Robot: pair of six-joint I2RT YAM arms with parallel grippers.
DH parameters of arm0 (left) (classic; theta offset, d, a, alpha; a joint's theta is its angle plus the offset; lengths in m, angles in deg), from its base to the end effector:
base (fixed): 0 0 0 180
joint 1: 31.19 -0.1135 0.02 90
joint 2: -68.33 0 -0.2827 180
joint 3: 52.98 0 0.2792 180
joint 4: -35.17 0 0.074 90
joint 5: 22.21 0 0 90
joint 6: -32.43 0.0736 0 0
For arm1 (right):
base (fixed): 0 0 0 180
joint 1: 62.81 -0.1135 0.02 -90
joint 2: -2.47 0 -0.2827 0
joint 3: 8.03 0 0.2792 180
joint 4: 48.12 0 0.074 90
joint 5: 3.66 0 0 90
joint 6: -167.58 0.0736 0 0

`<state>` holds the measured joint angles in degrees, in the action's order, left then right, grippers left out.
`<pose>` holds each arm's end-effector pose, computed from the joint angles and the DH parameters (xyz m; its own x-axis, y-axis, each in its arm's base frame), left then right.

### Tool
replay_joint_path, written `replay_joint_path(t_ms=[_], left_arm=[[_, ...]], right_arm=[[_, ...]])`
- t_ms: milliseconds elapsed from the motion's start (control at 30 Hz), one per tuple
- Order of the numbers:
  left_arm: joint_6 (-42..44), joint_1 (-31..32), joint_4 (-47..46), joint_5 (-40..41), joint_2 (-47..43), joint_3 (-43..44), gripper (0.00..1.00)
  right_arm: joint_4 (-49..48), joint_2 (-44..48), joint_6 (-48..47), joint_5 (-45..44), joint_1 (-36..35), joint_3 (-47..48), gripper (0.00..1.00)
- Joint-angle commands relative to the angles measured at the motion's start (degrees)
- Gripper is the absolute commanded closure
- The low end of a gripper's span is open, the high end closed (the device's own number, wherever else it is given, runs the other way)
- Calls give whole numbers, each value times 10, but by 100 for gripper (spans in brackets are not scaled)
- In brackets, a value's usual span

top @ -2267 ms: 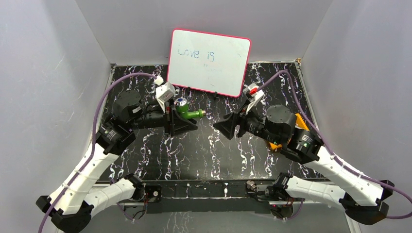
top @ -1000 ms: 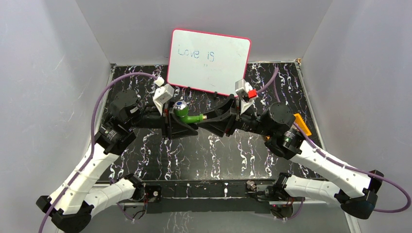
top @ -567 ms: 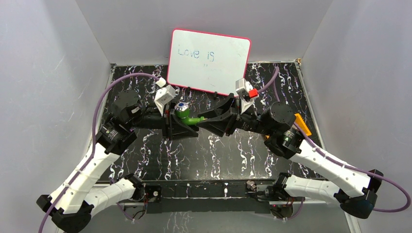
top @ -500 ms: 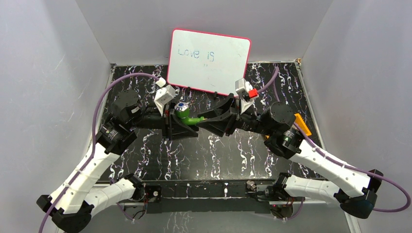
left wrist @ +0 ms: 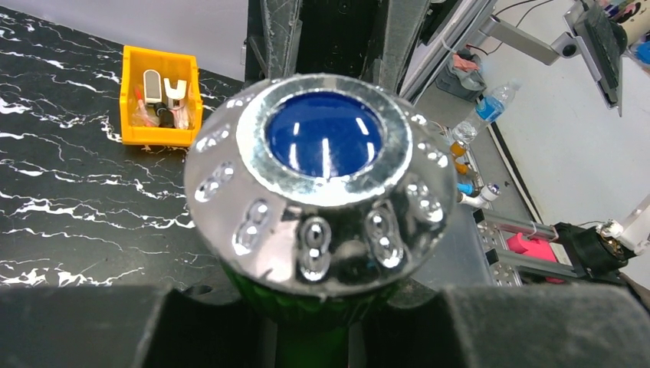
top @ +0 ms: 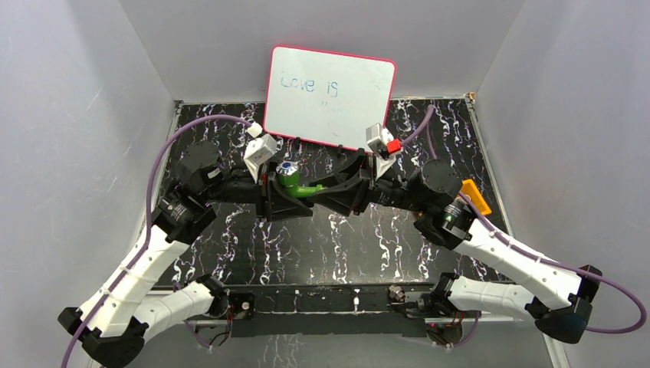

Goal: Install the water faucets
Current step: Adjust the water faucet.

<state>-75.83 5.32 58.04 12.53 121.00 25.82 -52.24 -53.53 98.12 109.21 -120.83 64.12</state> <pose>0.1368 -0.1765 0.4678 -0.2694 -0.0227 -0.9627 0.9625 -0.0392 -0.2684 0.1151 0.2383 0.4747 -0.1701 0.3379 -0.9257 -0.9771 0.0643 0.2030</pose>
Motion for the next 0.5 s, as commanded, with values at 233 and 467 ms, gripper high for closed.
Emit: replay_joint_path(t_ms=[233,467], left_arm=[[-18,1,-27,-11,-6,2,85],[-39,0,-56,-13,-5,-10,69]], right_arm=[[-59,-14,33,20,-2,30,100],[-114,-31,75,29,-2,24,100]])
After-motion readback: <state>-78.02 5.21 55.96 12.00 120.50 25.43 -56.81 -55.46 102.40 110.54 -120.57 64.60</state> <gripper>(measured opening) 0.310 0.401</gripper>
